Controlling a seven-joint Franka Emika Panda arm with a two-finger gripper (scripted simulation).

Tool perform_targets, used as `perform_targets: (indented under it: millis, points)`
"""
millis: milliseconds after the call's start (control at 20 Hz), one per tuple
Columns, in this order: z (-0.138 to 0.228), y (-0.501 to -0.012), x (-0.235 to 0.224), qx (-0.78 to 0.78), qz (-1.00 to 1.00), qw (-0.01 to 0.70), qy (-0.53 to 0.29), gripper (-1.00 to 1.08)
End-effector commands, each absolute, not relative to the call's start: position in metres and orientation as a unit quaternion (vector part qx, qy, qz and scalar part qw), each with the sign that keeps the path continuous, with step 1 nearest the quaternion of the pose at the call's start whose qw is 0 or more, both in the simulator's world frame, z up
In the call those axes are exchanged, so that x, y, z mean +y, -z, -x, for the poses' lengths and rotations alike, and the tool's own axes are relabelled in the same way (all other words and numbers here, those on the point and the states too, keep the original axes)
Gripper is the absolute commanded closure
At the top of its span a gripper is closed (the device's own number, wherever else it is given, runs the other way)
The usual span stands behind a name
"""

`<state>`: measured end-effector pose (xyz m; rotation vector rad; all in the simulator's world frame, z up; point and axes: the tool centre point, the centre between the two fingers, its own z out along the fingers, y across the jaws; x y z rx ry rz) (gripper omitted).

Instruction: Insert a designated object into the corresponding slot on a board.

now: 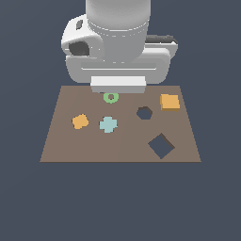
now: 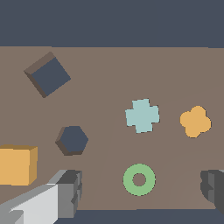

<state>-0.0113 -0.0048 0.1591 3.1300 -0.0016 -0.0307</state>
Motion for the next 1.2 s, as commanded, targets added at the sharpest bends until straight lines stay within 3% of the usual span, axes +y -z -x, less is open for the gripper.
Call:
perform_targets:
  millis: [0, 500, 1150]
  points:
    - [0.011, -0.159, -0.005, -0.001, -1.0, 0.006, 0.01, -0.92]
    - [0.022, -0.14, 0.028, -0.006, -1.0, 0.005, 0.008, -0.92]
    - [0.053, -0.074, 0.14, -0.025, -1.0, 0.001, 0.002, -0.92]
